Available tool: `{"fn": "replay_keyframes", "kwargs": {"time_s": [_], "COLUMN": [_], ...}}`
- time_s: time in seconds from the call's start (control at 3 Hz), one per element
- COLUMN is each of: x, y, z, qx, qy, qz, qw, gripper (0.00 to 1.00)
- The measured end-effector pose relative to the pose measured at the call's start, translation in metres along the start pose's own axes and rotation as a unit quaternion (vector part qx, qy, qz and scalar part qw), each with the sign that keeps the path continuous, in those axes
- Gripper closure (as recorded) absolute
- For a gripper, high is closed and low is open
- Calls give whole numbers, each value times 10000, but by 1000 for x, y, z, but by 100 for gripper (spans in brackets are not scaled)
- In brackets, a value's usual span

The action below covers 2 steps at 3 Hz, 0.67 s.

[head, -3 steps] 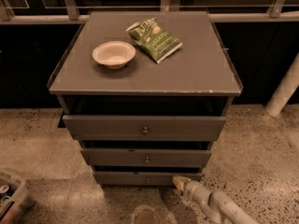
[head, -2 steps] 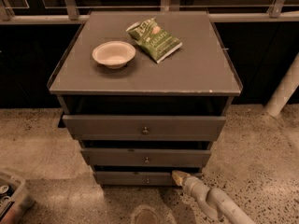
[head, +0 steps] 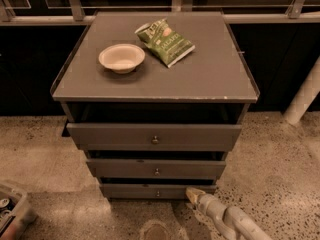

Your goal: Close bottom drawer

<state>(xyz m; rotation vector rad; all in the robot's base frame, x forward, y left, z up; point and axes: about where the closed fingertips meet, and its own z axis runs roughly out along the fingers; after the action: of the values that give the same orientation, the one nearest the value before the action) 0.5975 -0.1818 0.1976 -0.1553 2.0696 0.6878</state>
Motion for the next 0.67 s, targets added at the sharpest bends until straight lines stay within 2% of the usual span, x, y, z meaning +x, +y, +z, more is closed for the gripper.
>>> {"fn": "replay_keyframes", "kwargs": {"time_s": [0.33,0.67], "x": [0,0], "y": [0,0], "z": [0,0], "qx": [0,-1], "qy": [0,0], "qz": [0,0], "qw": [10000,10000], "gripper": [81,58]}}
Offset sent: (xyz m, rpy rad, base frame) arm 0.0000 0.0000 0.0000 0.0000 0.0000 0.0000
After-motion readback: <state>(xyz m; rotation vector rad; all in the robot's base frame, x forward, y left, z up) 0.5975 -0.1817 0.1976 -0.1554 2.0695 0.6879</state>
